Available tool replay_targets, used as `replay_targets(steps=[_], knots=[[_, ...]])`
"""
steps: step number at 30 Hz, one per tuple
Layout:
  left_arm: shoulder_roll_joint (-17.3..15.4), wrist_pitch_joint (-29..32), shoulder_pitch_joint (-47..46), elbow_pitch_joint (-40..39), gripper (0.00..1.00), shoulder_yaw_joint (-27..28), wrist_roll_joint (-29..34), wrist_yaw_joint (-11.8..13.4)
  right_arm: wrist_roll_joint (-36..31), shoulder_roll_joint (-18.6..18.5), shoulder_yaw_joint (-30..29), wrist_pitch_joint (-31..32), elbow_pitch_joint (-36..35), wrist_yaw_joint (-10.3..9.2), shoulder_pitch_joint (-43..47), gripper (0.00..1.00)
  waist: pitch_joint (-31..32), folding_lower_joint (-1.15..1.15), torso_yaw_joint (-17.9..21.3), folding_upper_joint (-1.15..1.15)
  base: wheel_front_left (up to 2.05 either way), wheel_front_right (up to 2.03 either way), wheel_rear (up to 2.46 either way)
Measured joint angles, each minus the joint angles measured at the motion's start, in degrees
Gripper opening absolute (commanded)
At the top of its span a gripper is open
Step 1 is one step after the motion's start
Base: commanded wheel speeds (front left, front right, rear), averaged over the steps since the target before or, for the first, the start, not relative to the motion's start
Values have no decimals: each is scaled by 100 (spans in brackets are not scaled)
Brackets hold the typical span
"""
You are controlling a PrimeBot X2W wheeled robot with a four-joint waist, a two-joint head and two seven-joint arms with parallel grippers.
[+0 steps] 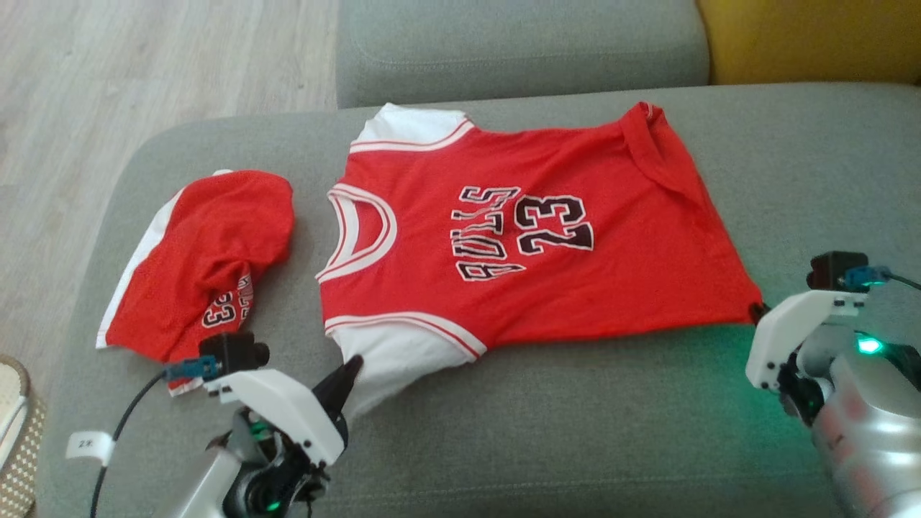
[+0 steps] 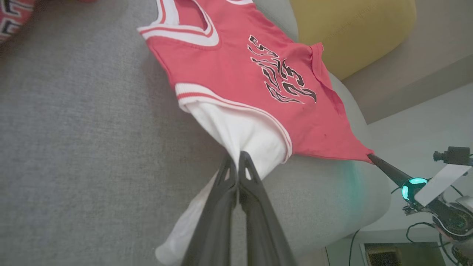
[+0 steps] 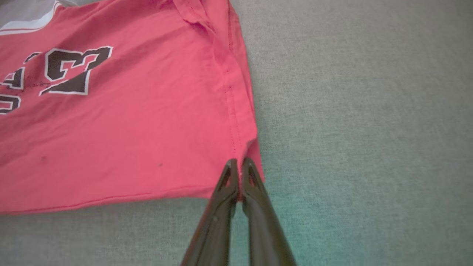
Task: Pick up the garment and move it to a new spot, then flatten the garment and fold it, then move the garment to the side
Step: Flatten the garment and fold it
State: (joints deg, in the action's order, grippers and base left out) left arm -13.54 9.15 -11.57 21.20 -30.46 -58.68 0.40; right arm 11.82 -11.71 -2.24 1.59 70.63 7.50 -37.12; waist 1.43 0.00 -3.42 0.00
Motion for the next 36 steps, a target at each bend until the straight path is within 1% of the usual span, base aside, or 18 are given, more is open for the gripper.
replay_targets(steps=[5,10,14,20,22,25,28,31,36], knots=[[-174,288,374,-534,0,23,-210,169,256,-165,332,482,-323,1,216,0,110,0,16,0,0,0,0],[-339,345,750,-884,0,136,-333,319,613,-357,627,1059,-800,1,534,0,206,0,46,0,0,0,0],[-355,345,954,-1088,0,319,-614,360,940,-557,847,1571,-1310,1,900,0,271,0,62,0,0,0,0],[-503,690,1313,-1458,0,238,-722,414,1414,-886,1105,2402,-2302,1,1499,0,336,0,89,0,0,0,0],[-586,820,1493,-1564,0,137,-728,415,1532,-1007,1123,2651,-2648,1,1732,0,351,0,93,0,0,0,0],[-649,904,1731,-1705,0,124,-817,465,1664,-1163,1096,3011,-3140,1,2081,0,359,0,94,0,0,0,0],[-723,1057,1844,-1828,0,98,-931,463,1708,-1266,985,3353,-3586,1,2370,0,357,0,94,0,0,0,0],[-816,1211,1918,-1965,0,14,-1007,456,1742,-1315,837,3663,-4025,1,2614,0,339,0,94,0,0,0,0],[-838,1217,1975,-2098,0,68,-1014,461,1670,-1301,503,3958,-4642,1,2872,0,253,0,90,0,0,0,0]])
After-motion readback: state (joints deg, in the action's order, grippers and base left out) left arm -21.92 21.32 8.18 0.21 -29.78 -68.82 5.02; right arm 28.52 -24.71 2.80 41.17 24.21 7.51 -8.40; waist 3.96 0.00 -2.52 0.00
